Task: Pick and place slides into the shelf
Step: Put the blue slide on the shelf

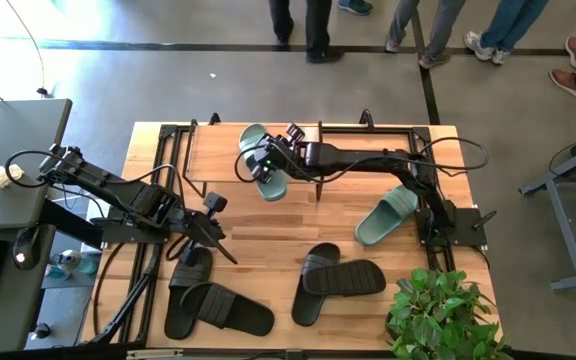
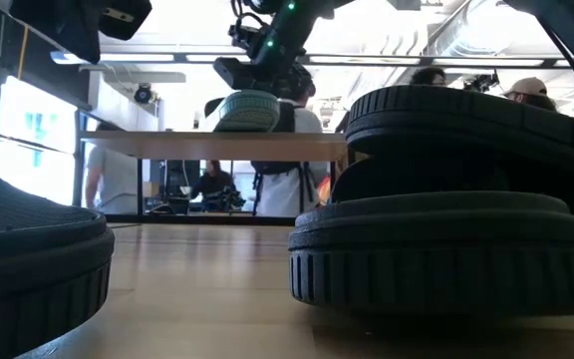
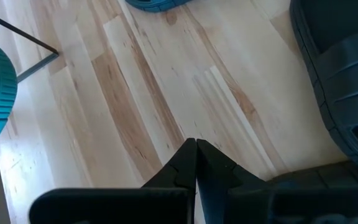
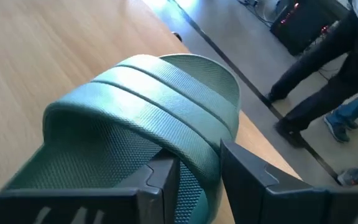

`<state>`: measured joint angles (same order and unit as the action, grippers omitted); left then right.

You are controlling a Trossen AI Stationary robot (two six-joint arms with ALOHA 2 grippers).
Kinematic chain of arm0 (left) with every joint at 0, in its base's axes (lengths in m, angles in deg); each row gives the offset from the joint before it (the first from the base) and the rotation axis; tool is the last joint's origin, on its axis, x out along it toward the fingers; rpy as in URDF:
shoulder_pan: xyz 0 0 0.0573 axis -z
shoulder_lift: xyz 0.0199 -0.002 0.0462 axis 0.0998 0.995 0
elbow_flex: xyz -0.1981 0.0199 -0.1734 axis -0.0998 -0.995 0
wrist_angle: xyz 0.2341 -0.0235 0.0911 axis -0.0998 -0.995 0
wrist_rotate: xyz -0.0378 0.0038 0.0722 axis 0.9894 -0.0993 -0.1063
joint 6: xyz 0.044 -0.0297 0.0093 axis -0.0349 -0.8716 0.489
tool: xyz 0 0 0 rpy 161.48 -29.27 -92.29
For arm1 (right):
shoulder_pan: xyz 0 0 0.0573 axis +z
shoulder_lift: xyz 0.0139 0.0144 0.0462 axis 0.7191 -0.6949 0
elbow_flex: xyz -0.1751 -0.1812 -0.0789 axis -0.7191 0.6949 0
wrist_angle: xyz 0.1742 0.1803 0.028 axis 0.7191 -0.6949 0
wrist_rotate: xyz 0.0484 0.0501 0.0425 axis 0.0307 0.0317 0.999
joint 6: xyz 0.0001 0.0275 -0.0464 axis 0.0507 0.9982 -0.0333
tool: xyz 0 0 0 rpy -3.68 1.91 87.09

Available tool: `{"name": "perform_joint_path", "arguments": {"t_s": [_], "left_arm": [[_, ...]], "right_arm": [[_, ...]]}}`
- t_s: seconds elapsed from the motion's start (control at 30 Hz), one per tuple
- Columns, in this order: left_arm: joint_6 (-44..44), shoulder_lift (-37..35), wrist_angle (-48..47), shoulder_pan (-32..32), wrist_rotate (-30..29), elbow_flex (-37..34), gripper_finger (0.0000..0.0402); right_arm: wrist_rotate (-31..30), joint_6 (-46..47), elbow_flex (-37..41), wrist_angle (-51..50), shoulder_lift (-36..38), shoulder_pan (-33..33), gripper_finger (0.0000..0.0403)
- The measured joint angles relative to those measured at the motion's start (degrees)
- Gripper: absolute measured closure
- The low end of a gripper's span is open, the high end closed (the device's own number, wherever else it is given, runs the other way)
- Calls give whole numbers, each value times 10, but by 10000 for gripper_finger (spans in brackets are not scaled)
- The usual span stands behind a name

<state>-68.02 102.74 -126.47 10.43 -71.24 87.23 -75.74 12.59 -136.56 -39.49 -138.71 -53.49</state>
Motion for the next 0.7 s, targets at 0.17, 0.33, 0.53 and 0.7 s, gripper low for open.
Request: {"name": "perform_joint_path", "arguments": {"t_s": [0.17,0.33,0.53,0.7], "left_arm": [[0,0,0,0,2,0,401],[0,0,0,0,6,0,401],[0,0,0,0,8,0,401],[0,0,0,0,8,0,401]], "right_arm": [[7,-39,-5,-15,1,1,304],[26,-57,-35,-60,0,2,304],[71,-88,-93,-115,-1,2,304],[125,-101,-136,-166,-1,-5,304]]}}
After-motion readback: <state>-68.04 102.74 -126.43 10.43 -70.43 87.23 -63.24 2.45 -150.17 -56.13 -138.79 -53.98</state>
